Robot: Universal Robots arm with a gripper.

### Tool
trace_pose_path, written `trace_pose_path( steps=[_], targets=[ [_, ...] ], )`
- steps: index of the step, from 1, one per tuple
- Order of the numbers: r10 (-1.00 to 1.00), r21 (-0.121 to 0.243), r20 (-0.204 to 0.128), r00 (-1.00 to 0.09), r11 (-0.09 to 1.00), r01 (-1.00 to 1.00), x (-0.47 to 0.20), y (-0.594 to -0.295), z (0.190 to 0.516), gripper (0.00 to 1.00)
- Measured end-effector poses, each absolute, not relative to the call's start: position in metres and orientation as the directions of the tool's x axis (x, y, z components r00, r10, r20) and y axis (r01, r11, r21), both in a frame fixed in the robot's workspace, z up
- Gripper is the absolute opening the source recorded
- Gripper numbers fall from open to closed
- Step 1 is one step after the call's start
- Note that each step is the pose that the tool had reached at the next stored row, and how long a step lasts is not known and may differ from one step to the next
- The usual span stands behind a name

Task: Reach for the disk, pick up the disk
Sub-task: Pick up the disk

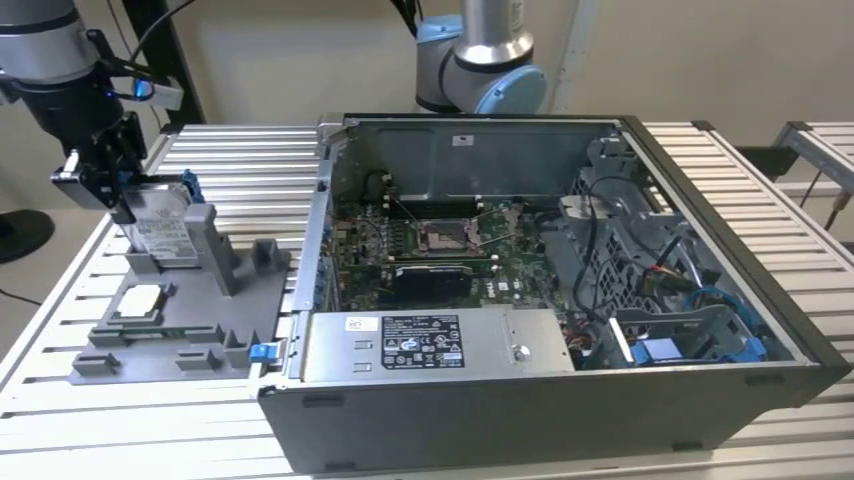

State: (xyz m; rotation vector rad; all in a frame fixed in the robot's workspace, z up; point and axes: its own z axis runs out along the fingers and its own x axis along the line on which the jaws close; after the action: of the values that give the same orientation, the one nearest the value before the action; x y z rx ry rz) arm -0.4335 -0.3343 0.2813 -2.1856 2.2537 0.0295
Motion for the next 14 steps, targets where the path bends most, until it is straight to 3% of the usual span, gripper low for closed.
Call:
trace_pose_path(
  steps=[14],
  targets=[
    [-1.0, 0.012, -0.015, -0.027, 0.027, -1.0, -0.434, -0.334, 0.262, 1.0]
  ],
)
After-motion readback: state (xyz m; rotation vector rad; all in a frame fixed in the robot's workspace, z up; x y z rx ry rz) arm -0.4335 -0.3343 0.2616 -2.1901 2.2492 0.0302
